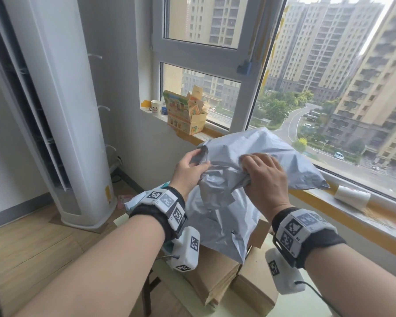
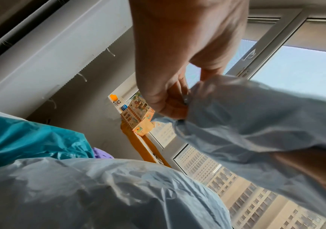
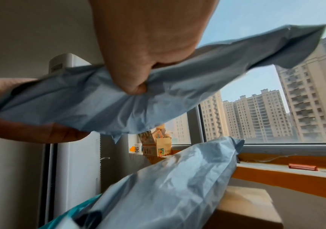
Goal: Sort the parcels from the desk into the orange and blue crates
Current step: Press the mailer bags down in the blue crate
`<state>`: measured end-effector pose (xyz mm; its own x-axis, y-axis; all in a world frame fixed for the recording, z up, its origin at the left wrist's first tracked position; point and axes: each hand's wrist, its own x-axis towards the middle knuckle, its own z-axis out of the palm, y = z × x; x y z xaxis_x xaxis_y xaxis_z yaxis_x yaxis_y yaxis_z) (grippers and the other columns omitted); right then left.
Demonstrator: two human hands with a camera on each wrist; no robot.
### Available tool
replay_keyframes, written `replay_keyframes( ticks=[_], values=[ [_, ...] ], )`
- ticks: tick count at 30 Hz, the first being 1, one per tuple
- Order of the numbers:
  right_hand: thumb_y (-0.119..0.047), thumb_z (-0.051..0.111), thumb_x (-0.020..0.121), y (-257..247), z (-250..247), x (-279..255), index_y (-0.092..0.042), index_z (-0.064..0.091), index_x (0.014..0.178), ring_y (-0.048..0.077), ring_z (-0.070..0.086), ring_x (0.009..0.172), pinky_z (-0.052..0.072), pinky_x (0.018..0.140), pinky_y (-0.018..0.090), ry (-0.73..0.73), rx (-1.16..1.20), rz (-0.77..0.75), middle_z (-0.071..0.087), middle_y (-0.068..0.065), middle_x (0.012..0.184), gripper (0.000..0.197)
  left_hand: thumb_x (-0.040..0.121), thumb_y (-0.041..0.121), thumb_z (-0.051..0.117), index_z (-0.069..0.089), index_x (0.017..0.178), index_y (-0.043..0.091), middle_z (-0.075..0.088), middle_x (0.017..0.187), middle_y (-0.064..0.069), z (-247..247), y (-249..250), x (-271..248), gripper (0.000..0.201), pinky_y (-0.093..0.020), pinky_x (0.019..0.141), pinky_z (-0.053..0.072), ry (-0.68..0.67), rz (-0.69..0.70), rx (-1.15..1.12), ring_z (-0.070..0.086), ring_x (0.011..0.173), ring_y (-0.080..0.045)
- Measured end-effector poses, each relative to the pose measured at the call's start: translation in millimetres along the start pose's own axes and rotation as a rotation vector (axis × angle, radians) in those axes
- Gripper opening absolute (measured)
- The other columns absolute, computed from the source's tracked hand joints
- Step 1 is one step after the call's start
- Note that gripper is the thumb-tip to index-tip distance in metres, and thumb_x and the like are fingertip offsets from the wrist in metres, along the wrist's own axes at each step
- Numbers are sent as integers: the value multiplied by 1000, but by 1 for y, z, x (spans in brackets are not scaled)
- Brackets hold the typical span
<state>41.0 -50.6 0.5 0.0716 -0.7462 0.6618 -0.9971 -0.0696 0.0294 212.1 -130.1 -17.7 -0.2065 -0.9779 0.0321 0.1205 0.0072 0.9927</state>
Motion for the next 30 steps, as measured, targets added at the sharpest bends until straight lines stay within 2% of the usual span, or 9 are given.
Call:
replay_keyframes(
  ticks=[6, 10, 15, 17, 19, 23, 26, 27, 30],
  values=[
    [-2, 72, 78, 15, -35, 12, -8, 69, 100, 35, 67, 97, 53, 74, 43, 221, -34, 197, 73, 9, 98, 24, 97, 26, 55, 51, 134, 25, 65, 115, -1, 16, 13, 0, 37, -25, 67, 50, -45, -57, -80, 65, 97, -17],
    [-5, 58, 88, 40, -59, 13, -10, 67, 93, 33, 62, 75, 36, 62, 30, 318, -17, 399, 70, 11, 89, 11, 98, 25, 52, 50, 133, 26, 60, 126, 1, 20, 5, 2, 35, -31, 76, 48, -48, -90, -79, 60, 107, -16],
    [-16, 48, 95, 66, -88, 13, -20, 45, 84, 26, 50, 66, 29, 63, 31, 342, -4, 606, 51, 3, 68, 11, 98, 19, 52, 48, 136, 21, 54, 133, -2, 38, -6, 2, 39, -36, 89, 47, -83, -110, -32, 54, 114, -18],
    [-21, 49, 95, 74, -102, 12, -16, 50, 93, 29, 54, 70, 37, 66, 34, 360, 46, 705, 55, 5, 72, 5, 96, 11, 51, 45, 140, 18, 51, 137, -4, 53, -2, -2, 45, -39, 95, 46, -147, -105, -12, 52, 118, -20],
    [-26, 48, 97, 80, -116, 8, -14, 55, 106, 30, 55, 76, 39, 71, 35, 404, 121, 776, 56, 6, 78, 16, 94, 9, 53, 41, 143, 14, 48, 139, -8, 72, 6, -7, 52, -39, 96, 46, -202, -91, -1, 51, 120, -22],
    [-33, 48, 99, 98, -142, -6, -10, 54, 116, 25, 49, 80, 36, 74, 33, 515, 271, 897, 54, 4, 88, 29, 89, 22, 68, 34, 146, 11, 38, 149, -11, 116, 22, -18, 67, -35, 97, 43, -325, -48, 35, 44, 130, -23],
    [-27, 49, 98, 120, -150, -22, -5, 55, 114, 26, 51, 82, 39, 73, 35, 556, 384, 1011, 55, 7, 90, 28, 83, 32, 74, 52, 126, 11, 56, 128, -4, 145, 32, -30, 53, -27, 87, 45, -427, 5, 20, 51, 120, -18],
    [-25, 49, 97, 127, -152, -29, -4, 55, 113, 27, 52, 82, 38, 72, 35, 566, 410, 1039, 56, 8, 91, 26, 76, 41, 78, 55, 123, 9, 60, 122, -1, 154, 35, -33, 61, -27, 82, 45, -469, 32, 16, 54, 114, -17],
    [-18, 49, 92, 144, -156, -50, -3, 56, 112, 29, 54, 85, 37, 71, 34, 568, 484, 1110, 60, 10, 95, 26, 60, 55, 80, 62, 123, 14, 70, 115, -1, 177, 36, -39, 77, -39, 88, 53, -569, 70, -6, 66, 106, -18]
  ],
)
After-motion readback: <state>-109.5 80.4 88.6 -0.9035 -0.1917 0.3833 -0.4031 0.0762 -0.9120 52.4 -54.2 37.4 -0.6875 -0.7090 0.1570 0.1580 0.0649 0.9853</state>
